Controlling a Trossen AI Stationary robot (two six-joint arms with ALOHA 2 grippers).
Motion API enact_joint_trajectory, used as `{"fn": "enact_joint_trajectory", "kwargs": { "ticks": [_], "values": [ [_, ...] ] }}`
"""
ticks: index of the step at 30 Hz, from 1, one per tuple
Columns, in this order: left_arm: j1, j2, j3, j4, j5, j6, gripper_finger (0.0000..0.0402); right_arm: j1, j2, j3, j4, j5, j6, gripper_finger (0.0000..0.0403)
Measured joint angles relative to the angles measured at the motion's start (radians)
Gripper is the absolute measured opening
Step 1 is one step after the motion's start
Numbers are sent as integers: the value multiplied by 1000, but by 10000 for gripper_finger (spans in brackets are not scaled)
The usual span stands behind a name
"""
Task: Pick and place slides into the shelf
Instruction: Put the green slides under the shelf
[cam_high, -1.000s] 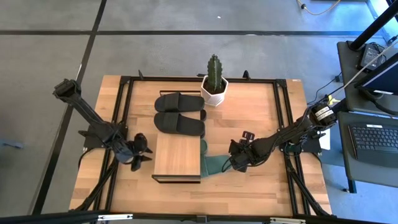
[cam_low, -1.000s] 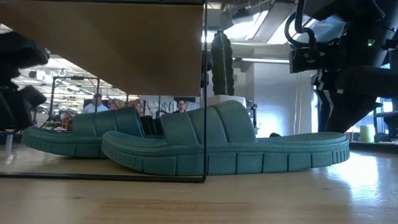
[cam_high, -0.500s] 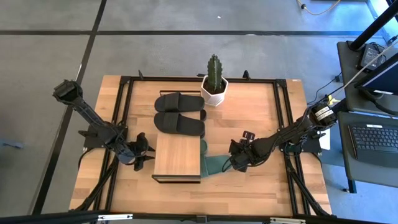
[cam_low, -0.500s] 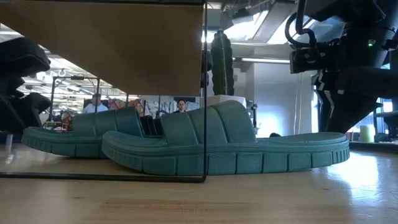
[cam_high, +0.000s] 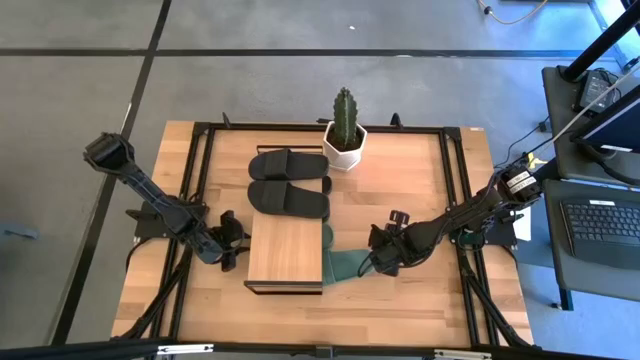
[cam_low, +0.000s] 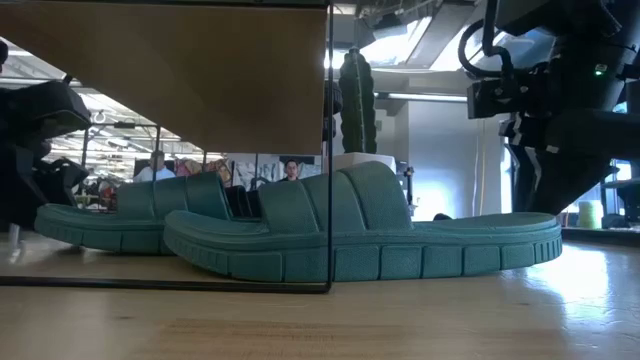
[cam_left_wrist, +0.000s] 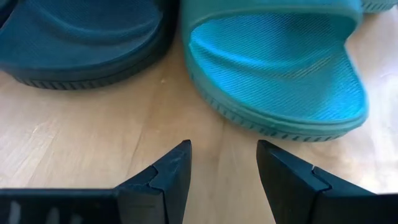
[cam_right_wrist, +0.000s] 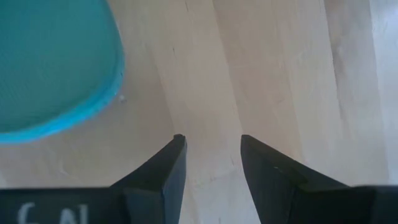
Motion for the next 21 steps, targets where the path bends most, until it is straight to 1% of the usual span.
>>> {"fn": "enact_joint_trajectory", "kwargs": {
  "ticks": [2,6,10,15,21],
  "values": [
    [3,11,0,0,0,0,172,0,0,0,-19,-10,-16,154],
    [3,17,0,2,0,0,172,0,0,0,-62,-68,-16,154],
    [3,17,0,9,1,0,172,0,0,0,7,-74,-54,154],
    [3,17,0,10,4,-1,172,0,0,0,142,-130,-196,154],
    [3,17,0,11,4,-1,172,-1,0,0,202,-143,-224,154]
  ]
}}
